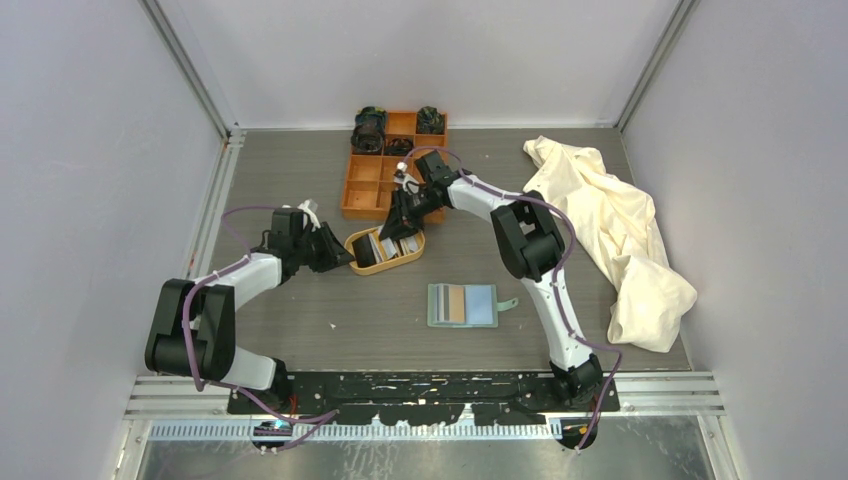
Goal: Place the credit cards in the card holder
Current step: Pick up the credit card from the storage box.
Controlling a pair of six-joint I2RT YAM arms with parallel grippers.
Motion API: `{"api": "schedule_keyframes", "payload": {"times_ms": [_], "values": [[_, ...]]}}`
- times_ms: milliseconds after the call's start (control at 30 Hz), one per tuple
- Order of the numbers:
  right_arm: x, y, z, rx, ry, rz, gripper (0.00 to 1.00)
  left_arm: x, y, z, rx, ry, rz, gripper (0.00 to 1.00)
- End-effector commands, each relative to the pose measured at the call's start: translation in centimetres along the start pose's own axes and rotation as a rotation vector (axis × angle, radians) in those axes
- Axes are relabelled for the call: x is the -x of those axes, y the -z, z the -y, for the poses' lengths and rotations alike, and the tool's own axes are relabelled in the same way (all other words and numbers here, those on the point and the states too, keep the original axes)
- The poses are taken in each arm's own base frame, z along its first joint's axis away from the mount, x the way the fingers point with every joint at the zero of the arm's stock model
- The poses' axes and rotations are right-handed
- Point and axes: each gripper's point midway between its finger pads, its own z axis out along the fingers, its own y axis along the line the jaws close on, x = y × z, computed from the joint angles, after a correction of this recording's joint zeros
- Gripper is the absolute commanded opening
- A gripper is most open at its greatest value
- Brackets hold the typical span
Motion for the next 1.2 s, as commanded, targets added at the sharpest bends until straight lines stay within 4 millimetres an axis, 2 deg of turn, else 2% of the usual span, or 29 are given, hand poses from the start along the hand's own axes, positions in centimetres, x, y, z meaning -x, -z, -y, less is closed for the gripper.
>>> {"api": "schedule_keyframes", "payload": {"times_ms": [0, 467, 933, 1167], "values": [[0.8, 2.6, -4.5, 0.056, 0.101, 0.052, 0.27, 1.7, 0.9, 2.6, -0.084, -0.041, 0.047, 0.23], [0.8, 3.7, -4.1, 0.054, 0.094, 0.066, 0.24, 1.6, 0.9, 2.5, -0.083, -0.041, 0.045, 0.22], [0.7, 4.5, -2.9, 0.01, 0.097, 0.077, 0.2, 1.6, 1.0, 2.6, -0.088, -0.042, 0.045, 0.22], [0.8, 5.1, -2.1, -0.056, 0.139, 0.096, 0.04, 1.6, 1.3, 2.9, -0.096, -0.044, 0.048, 0.22]]}}
